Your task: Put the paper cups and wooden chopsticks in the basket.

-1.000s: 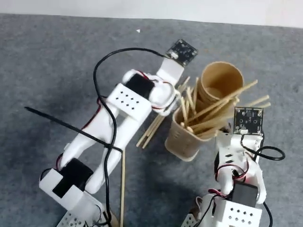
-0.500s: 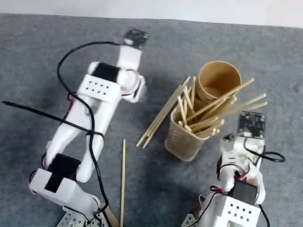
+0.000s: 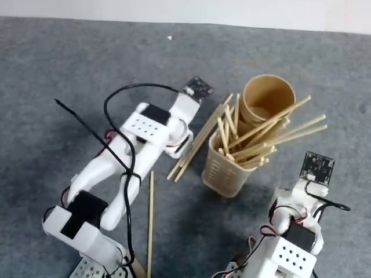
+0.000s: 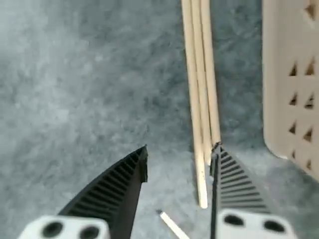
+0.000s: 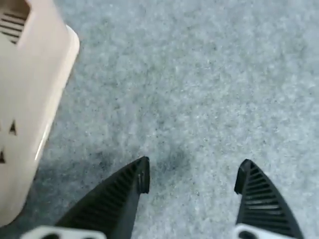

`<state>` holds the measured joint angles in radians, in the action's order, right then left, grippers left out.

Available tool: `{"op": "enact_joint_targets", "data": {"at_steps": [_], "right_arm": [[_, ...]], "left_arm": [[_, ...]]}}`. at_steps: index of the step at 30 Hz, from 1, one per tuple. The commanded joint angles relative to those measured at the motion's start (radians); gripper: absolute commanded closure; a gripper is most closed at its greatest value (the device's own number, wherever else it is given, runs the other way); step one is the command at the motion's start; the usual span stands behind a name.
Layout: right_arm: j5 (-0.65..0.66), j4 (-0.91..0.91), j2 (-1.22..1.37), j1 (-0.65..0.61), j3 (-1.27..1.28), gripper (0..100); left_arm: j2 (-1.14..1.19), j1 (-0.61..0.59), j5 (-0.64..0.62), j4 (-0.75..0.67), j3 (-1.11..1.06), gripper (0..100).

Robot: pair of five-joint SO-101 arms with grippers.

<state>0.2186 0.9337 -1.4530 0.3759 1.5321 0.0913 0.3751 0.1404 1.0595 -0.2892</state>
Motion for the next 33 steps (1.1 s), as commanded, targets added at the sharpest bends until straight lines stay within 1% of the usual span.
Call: {"op": "enact_joint_targets", "data": {"at_steps": [1,8,19,20,24,26,30,33], "right_arm": [[0.008,-0.022,-0.008,0.010,0.002,71.1],[0.008,-0.022,-0.008,0.008,0.004,71.1],[0.008,-0.024,-0.008,0.007,0.035,71.1],[0.008,-0.024,-0.008,0.007,0.035,71.1],[0.008,-0.024,-0.008,0.005,0.035,71.1],[0.008,-0.024,-0.008,0.005,0.035,71.1],[0.008,-0.024,-0.008,0.005,0.035,71.1],[0.008,-0.024,-0.008,0.005,0.035,71.1]], "left_arm": [[0.058,0.054,0.018,-0.041,0.015,77],[0.300,0.059,0.021,-0.048,0.140,77],[0.472,0.039,0.023,-0.046,0.381,77],[0.495,0.039,0.023,-0.041,0.406,78],[0.573,0.039,0.023,0.064,0.515,90],[0.601,0.039,0.025,0.114,0.567,94],[0.641,0.036,0.025,0.181,0.651,95],[0.653,-0.001,0.020,0.195,0.691,95]]}}
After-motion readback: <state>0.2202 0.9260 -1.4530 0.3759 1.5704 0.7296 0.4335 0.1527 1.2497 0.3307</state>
